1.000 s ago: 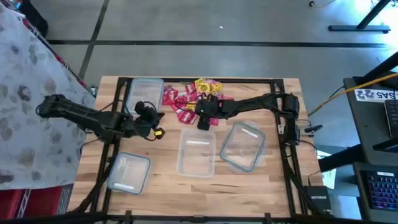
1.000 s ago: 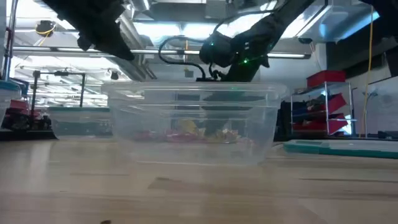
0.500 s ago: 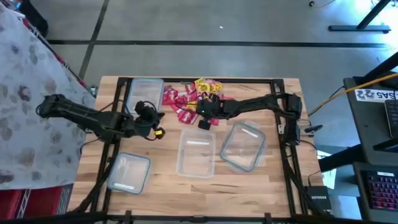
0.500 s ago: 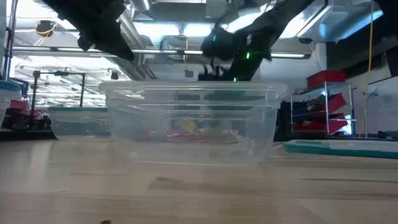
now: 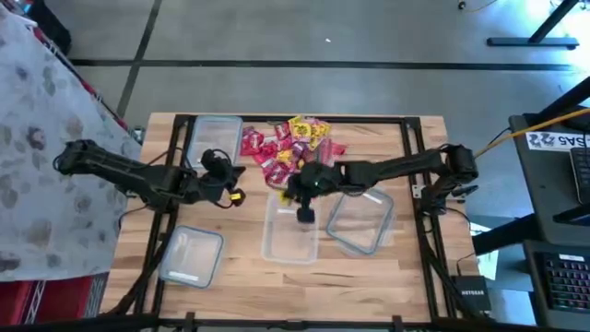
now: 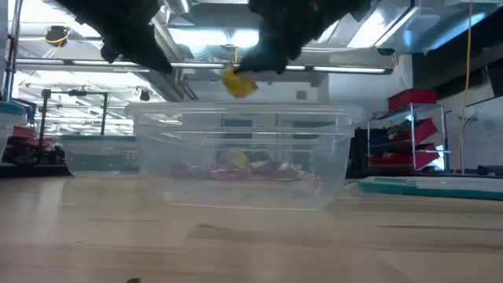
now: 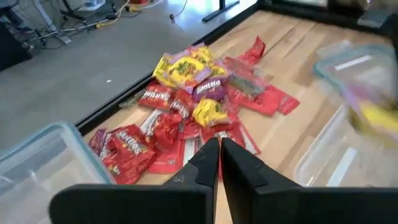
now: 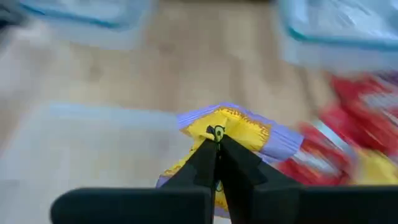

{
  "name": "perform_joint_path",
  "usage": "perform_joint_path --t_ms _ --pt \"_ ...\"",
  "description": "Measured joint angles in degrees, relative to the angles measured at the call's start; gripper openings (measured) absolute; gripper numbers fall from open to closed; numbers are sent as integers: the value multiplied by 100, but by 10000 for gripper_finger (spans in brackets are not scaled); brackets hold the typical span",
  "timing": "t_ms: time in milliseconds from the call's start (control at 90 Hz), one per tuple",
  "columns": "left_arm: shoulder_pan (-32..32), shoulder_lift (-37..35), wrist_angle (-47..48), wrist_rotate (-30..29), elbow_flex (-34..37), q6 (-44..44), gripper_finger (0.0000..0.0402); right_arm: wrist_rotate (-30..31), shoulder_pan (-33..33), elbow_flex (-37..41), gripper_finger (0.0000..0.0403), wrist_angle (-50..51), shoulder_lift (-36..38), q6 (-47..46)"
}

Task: Sort candy
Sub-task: Put the yellow candy into the right transparent bin

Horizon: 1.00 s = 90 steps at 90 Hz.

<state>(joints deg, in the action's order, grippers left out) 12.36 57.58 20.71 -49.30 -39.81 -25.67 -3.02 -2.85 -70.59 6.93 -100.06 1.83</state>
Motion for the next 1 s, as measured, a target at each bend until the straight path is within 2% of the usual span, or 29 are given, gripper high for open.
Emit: perform_joint_path --t_ms 144,467,678,789,1000 --pt "-1 0 -71 0 0 191 0 -3 -228 9 1 -201 -440 250" --pt "-4 0 -38 -27 0 199 0 355 -239 7 1 -335 -1142 266" --pt "-4 0 -44 -42 0 281 0 347 -239 7 3 -294 -1460 276" --pt "-4 0 -61 -42 0 293 0 364 -239 7 27 -362 -1508 293" --pt "-7 0 -68 -42 0 232 0 795 -239 4 116 -534 -1512 458"
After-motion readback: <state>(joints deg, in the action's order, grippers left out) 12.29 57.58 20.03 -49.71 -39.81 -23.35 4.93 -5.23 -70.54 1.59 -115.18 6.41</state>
